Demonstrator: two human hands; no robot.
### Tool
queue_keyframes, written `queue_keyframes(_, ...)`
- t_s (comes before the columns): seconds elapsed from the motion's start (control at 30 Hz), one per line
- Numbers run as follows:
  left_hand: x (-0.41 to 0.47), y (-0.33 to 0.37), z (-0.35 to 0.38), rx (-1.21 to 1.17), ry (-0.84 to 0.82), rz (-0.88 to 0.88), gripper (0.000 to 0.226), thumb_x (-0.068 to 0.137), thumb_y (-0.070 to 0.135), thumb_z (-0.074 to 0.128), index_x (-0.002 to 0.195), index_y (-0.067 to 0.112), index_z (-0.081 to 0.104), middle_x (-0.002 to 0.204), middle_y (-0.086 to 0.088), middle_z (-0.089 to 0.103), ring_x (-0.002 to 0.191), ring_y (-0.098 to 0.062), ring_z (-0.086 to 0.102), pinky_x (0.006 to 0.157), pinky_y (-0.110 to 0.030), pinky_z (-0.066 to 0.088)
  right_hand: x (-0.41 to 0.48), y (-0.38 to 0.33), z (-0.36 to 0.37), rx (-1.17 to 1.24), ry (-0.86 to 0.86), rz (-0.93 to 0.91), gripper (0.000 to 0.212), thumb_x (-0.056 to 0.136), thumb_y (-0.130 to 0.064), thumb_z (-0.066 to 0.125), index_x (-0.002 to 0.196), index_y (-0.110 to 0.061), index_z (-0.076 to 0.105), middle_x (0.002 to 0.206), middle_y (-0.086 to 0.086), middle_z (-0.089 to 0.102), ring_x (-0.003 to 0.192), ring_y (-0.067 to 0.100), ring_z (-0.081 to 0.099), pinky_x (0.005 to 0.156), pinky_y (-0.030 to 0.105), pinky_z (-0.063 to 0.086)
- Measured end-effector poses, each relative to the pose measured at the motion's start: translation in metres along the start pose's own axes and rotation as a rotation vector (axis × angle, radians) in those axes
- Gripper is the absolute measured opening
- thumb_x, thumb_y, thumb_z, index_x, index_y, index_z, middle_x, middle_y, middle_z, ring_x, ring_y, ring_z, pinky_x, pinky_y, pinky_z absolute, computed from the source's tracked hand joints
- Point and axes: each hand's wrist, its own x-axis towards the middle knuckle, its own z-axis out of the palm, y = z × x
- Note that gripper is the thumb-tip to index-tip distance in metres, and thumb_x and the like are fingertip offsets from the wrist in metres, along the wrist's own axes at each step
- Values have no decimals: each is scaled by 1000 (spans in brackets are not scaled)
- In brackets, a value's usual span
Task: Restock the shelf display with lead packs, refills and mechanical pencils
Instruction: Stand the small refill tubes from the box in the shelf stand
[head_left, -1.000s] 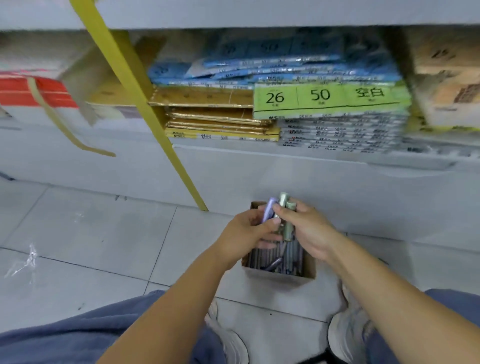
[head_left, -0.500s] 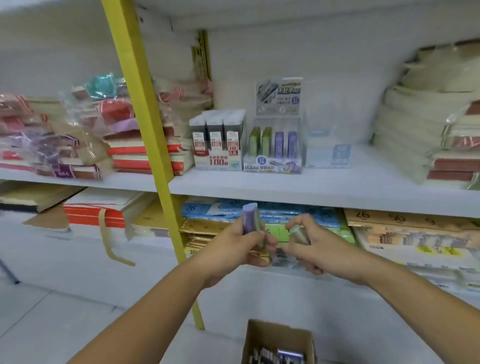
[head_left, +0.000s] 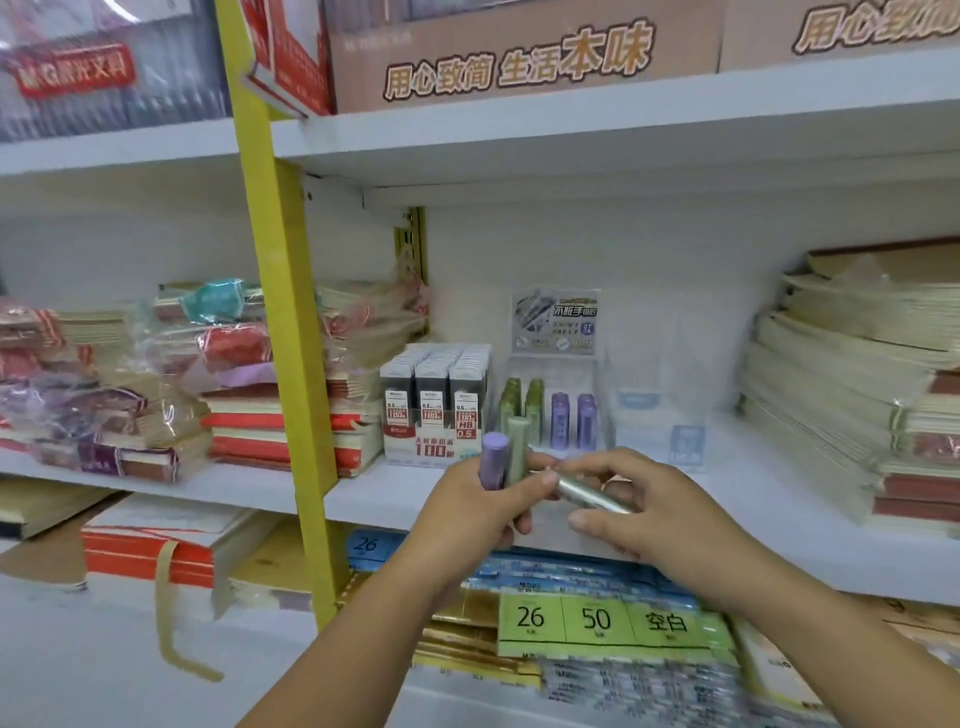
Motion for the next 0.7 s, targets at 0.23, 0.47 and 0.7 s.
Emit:
queue_keyframes(0.23,16,2,-3,-138,39,-92,27,92,41,67,98,15,72,80,-3,74,54,-8,54,46,-18,40,11,0,-5,404,114,-45,27,92,-4,56,115,-15,62,105,11,71,95,28,70,82,29,57)
queue_keyframes(0.47,30,6,-7,-36,81,-37,26,96,45,60,96,19,62,69,6,68,56,-7,54,47,-19,39,34,-7,-11,226,281,-178,27,93,-10,56,113,-27,62,96,3,74,82,24,72,68,24,57)
queue_keyframes(0.7,44,-1,-28,161,209,58,32,98,45,54,102,18,71,60,23,67,38,2,50,40,-14,38,132,-34,-36,-119,322,-219,19,88,-18,68,92,-28,53,89,1,72,81,16,71,70,27,58)
